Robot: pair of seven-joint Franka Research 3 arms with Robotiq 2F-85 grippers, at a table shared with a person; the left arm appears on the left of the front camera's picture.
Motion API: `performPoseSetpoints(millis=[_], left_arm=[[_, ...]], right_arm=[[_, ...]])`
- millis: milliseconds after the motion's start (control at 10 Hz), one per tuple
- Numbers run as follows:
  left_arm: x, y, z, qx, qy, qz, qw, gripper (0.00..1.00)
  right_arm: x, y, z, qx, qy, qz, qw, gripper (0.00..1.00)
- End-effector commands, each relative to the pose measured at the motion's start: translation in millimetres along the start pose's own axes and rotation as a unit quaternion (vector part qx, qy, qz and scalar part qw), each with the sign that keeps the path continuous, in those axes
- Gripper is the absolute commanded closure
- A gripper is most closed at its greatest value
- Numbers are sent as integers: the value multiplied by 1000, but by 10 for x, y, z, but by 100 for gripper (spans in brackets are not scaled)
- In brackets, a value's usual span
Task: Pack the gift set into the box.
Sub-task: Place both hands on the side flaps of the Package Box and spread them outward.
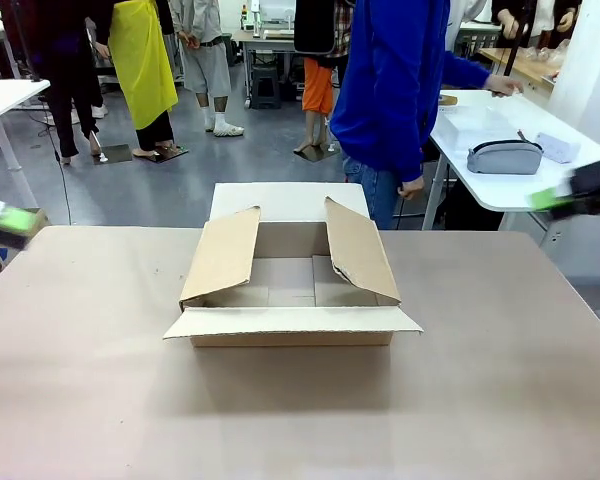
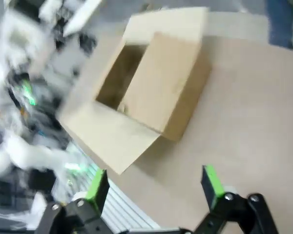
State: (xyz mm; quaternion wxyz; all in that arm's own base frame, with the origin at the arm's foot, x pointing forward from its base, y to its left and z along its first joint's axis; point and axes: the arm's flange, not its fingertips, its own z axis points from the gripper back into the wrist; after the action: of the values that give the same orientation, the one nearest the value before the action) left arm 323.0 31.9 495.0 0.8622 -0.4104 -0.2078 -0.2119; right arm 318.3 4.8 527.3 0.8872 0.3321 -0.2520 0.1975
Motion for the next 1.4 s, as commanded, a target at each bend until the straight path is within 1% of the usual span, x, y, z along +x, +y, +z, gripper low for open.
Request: performPoseSetpoints(millis=[0, 100, 200, 300, 400, 500, 600, 700, 800, 900, 1000, 1100, 1200, 1300], left_arm=[[377, -585, -768, 87, 117, -44, 988, 0], [543, -814, -1169, 105, 171, -78, 977, 0], [651, -923, -1418, 116, 186, -89, 972, 0], [547, -881, -1287, 67, 200, -104, 972, 0], [440, -1171, -1376, 98, 154, -84, 980, 0], [440, -1171, -1376, 98, 154, -84, 980, 0], [511, -1167, -1607, 89, 189, -102, 973, 0], [673, -1164, -1810, 95, 193, -91, 972, 0], [863, -1115, -1916, 110, 159, -65, 979, 0], [1016, -1078, -2010, 118, 137, -46, 982, 0], [1163, -1084, -2144, 133, 124, -31, 983, 0], [1265, -1082, -2268, 144, 123, -26, 981, 0], [1343, -1091, -2414, 168, 130, -16, 977, 0], [1404, -1147, -2594, 197, 134, -11, 971, 0]], right_arm=[[62, 465, -700, -40, 24, 194, 980, 0], [26, 675, -1017, -18, 19, 284, 959, 0], [-12, 717, -1169, -57, 8, 310, 949, 0], [-28, 586, -949, -149, -2, 236, 960, 0], [183, 1052, -1014, -35, 62, 245, 967, 0], [250, 1023, -1068, -75, 46, 269, 959, 0], [413, 1062, -1283, -5, 31, 421, 906, 0], [533, 973, -1479, 24, -7, 454, 891, 0], [568, 847, -1592, 70, -33, 457, 886, 0], [580, 710, -1714, 73, -43, 447, 890, 0], [563, 549, -1836, 90, -50, 424, 900, 0], [532, 375, -1890, 115, -42, 405, 906, 0], [482, 239, -1906, 110, -45, 389, 914, 0], [439, 169, -1882, 87, -46, 381, 919, 0]])
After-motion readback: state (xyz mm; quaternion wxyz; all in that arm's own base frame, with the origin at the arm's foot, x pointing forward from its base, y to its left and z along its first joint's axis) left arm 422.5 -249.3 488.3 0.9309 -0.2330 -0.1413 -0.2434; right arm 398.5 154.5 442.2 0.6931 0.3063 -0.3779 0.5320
